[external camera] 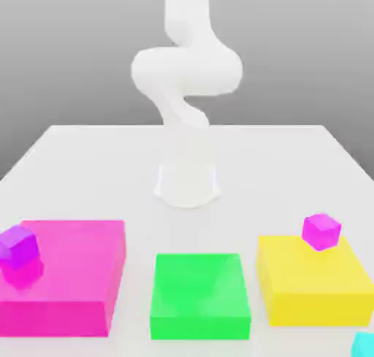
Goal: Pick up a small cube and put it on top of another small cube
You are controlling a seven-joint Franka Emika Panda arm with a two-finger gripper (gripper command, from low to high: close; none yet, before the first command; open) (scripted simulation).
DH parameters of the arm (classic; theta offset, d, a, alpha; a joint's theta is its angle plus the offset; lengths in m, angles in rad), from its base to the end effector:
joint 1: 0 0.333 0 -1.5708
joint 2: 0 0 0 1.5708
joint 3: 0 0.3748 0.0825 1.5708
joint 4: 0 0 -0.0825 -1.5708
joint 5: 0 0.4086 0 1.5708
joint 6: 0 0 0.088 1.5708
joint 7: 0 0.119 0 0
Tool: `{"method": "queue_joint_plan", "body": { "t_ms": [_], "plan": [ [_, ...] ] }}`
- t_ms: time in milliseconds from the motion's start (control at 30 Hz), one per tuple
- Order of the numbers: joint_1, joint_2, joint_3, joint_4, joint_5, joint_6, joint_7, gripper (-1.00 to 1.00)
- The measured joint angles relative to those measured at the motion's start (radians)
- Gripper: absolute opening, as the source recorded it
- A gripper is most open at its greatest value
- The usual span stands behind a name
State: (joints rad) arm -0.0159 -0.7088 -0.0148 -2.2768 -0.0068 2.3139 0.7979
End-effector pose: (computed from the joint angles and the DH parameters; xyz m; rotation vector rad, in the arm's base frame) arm 0.3722 -0.0141 0.7271 -2.4668 1.0812 -0.9750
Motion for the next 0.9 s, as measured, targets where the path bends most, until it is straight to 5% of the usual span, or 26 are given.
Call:
{"method": "queue_joint_plan", "body": {
  "t_ms": [433,900],
  "plan": [
    [-0.069,0.476,-0.109,0.122,0.003,0.072,-0.039,0.00],
    [-0.203,0.990,-0.178,0.252,0.117,0.145,-0.155,0.00]
  ]
}}
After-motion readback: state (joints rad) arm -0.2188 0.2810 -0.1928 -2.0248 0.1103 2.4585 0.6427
